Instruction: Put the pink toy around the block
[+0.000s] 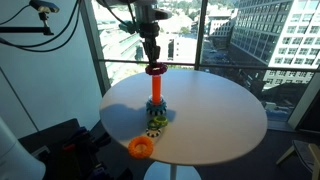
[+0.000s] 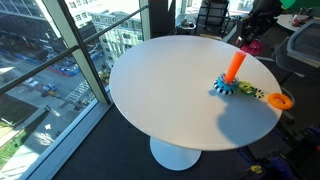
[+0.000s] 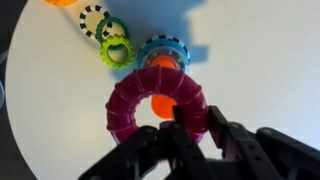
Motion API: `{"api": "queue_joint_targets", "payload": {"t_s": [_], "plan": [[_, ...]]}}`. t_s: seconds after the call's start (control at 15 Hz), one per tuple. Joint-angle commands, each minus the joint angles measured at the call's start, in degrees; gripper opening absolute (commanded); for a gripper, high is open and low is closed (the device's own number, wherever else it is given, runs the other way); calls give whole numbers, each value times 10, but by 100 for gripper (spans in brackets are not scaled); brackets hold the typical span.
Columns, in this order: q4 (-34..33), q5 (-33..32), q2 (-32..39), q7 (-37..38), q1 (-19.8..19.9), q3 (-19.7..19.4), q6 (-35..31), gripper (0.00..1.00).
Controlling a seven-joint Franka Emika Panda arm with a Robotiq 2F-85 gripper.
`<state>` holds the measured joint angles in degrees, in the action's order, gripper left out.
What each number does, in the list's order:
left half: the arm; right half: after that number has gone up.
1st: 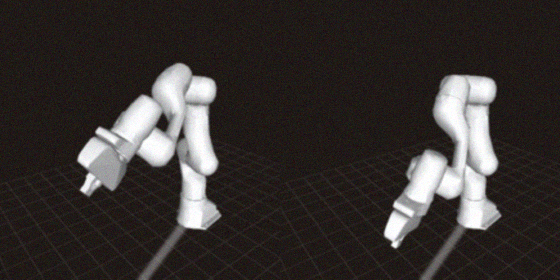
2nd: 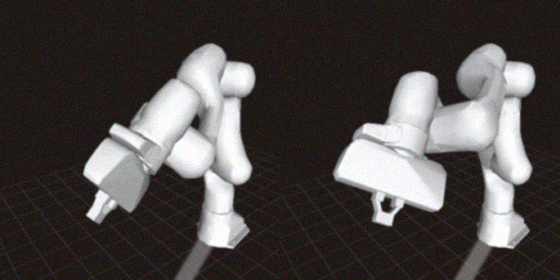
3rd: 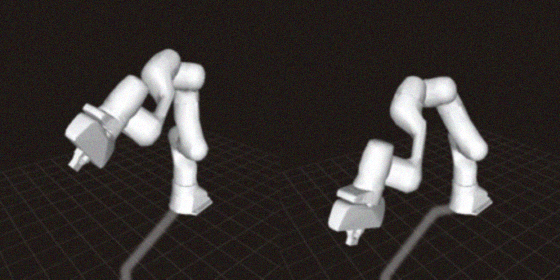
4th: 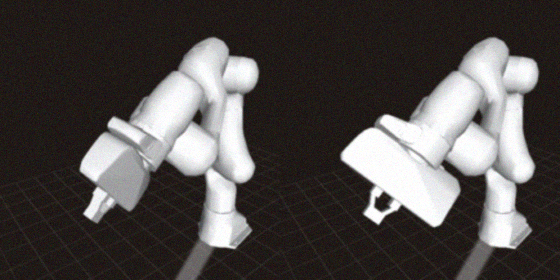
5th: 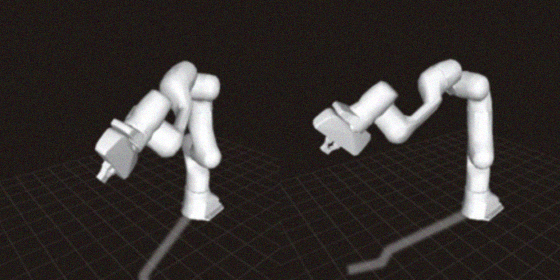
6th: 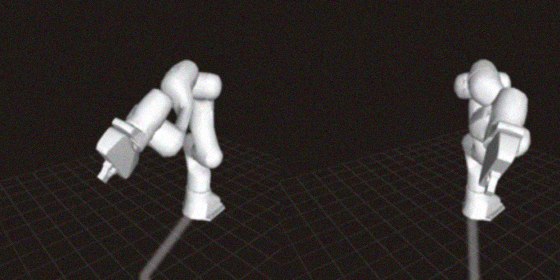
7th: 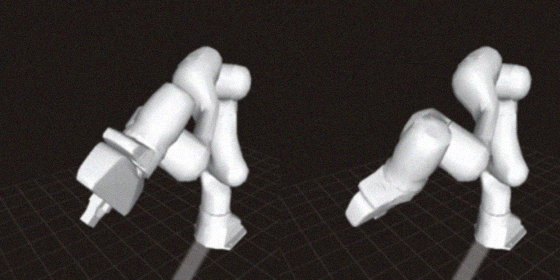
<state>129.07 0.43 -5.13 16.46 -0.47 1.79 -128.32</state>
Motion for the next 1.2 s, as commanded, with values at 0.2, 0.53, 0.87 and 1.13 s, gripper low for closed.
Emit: {"api": "queue_joint_targets", "payload": {"t_s": [0.2,0.53,0.87,1.13], "plan": [[-20,36,29,-23,0,-6,-6,10],[-18,52,39,-35,0,-7,-22,10],[-16,69,46,-49,0,-8,-33,10],[-16,76,52,-53,1,-10,-31,10]]}}
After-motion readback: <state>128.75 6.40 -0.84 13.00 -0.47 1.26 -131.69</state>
